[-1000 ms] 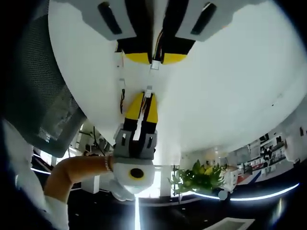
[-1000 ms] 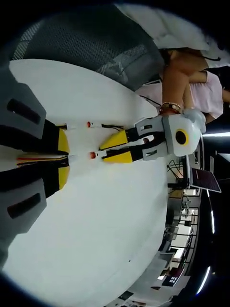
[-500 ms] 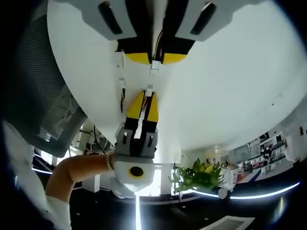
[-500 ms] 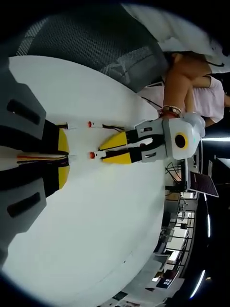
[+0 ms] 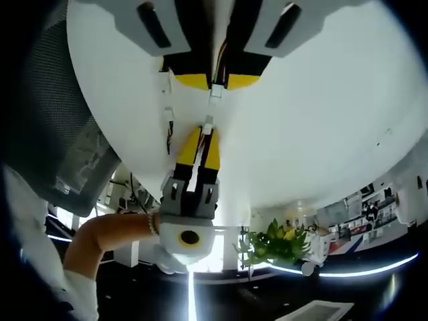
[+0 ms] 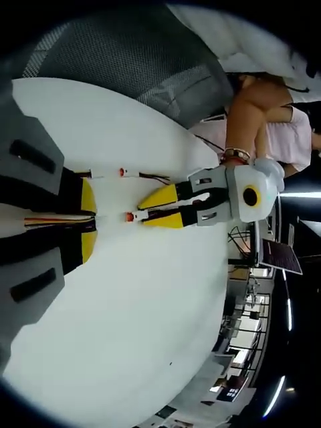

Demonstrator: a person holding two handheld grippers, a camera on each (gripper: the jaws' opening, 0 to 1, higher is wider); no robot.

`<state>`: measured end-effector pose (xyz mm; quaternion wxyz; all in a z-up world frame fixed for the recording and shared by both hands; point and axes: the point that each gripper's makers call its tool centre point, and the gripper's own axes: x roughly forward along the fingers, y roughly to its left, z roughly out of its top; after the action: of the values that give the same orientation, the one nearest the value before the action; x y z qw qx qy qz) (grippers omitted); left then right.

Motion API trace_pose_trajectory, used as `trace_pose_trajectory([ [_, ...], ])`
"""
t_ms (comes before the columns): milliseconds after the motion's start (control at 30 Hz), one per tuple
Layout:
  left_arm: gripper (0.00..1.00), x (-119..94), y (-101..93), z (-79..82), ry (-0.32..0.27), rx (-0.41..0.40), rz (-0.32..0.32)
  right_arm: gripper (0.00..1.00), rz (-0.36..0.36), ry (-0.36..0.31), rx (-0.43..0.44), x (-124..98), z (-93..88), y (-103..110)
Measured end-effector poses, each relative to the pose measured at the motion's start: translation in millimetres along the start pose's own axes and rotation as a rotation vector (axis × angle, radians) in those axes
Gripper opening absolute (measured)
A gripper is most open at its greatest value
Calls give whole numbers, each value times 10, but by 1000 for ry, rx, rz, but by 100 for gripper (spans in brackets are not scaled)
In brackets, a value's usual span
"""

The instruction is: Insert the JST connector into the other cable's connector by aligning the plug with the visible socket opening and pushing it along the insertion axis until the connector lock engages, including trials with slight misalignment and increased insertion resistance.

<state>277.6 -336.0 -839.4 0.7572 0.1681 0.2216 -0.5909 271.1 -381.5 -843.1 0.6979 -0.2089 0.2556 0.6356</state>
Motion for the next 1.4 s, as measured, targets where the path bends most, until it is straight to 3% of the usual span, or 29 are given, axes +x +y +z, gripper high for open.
trace_pose_trajectory([
  [433, 1, 14, -15, 101, 12, 36, -3, 4, 9, 0, -30, 40, 112, 12],
  [1400, 1, 78, 9, 90, 35, 52, -8, 4, 27, 20, -57, 130, 148, -18],
])
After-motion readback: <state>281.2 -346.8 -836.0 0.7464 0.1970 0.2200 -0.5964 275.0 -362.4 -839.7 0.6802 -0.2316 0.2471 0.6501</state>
